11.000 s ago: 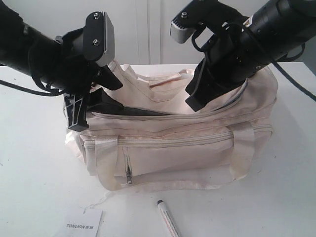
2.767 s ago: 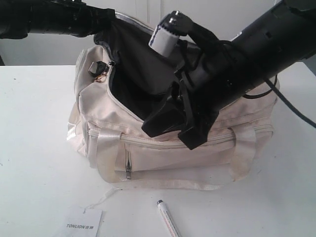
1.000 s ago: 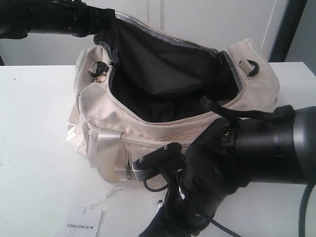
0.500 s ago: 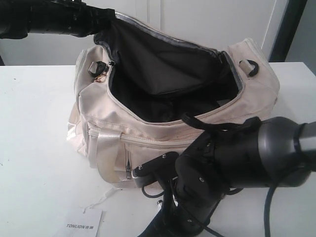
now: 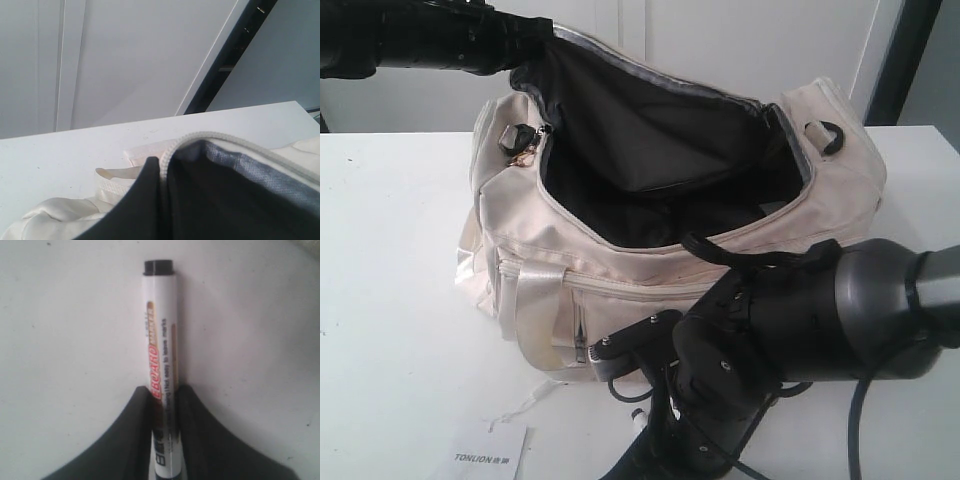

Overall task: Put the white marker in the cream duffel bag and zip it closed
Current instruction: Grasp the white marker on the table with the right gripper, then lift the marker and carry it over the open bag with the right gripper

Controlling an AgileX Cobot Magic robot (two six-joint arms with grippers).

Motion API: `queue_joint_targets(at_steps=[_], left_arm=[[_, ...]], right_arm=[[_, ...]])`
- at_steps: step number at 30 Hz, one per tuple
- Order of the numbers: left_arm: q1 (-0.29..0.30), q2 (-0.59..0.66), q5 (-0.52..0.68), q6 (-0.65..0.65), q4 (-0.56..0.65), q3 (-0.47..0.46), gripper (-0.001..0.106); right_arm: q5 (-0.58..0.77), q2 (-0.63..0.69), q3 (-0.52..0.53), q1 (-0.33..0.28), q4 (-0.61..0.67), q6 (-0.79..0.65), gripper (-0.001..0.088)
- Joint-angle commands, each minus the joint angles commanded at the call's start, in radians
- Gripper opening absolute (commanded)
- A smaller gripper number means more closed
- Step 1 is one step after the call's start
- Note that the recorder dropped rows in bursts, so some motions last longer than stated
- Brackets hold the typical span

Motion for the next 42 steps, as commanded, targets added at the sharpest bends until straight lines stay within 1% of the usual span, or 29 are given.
queue_joint_targets(at_steps=[5, 11, 15, 18, 20, 23, 28, 34, 37, 39, 42], left_arm=[[0.000, 0.000, 0.000, 0.000, 0.000, 0.000, 0.000], [0.000, 0.000, 0.000, 0.000, 0.000, 0.000, 0.000], [0.000, 0.000, 0.000, 0.000, 0.000, 0.000, 0.000], [0.000, 0.000, 0.000, 0.000, 0.000, 0.000, 0.000], [0.000, 0.000, 0.000, 0.000, 0.000, 0.000, 0.000], [0.000, 0.000, 0.000, 0.000, 0.000, 0.000, 0.000], [0.000, 0.000, 0.000, 0.000, 0.000, 0.000, 0.000], [0.000, 0.000, 0.000, 0.000, 0.000, 0.000, 0.000], [0.000, 0.000, 0.000, 0.000, 0.000, 0.000, 0.000], [0.000, 0.000, 0.000, 0.000, 0.000, 0.000, 0.000], [0.000, 0.000, 0.000, 0.000, 0.000, 0.000, 0.000]], right_arm=[[0.000, -0.039, 0.000, 0.000, 0.000, 0.000, 0.0000], [0.015, -0.047, 0.000, 0.000, 0.000, 0.000, 0.0000], [0.045, -0.056, -0.002, 0.000, 0.000, 0.000, 0.0000], [0.074, -0.090, -0.015, 0.000, 0.006, -0.036, 0.0000], [0.081, -0.120, -0.030, 0.000, 0.018, -0.071, 0.0000], [0.081, -0.170, -0.054, 0.000, 0.071, -0.145, 0.0000], [0.081, -0.227, -0.119, 0.000, 0.140, -0.231, 0.0000], [0.085, -0.268, -0.210, 0.000, 0.134, -0.250, 0.0000], [0.085, -0.271, -0.248, 0.000, 0.132, -0.291, 0.0000], [0.085, -0.269, -0.270, -0.004, 0.129, -0.291, 0.0000], [0.085, -0.269, -0.294, -0.033, 0.122, -0.291, 0.0000]])
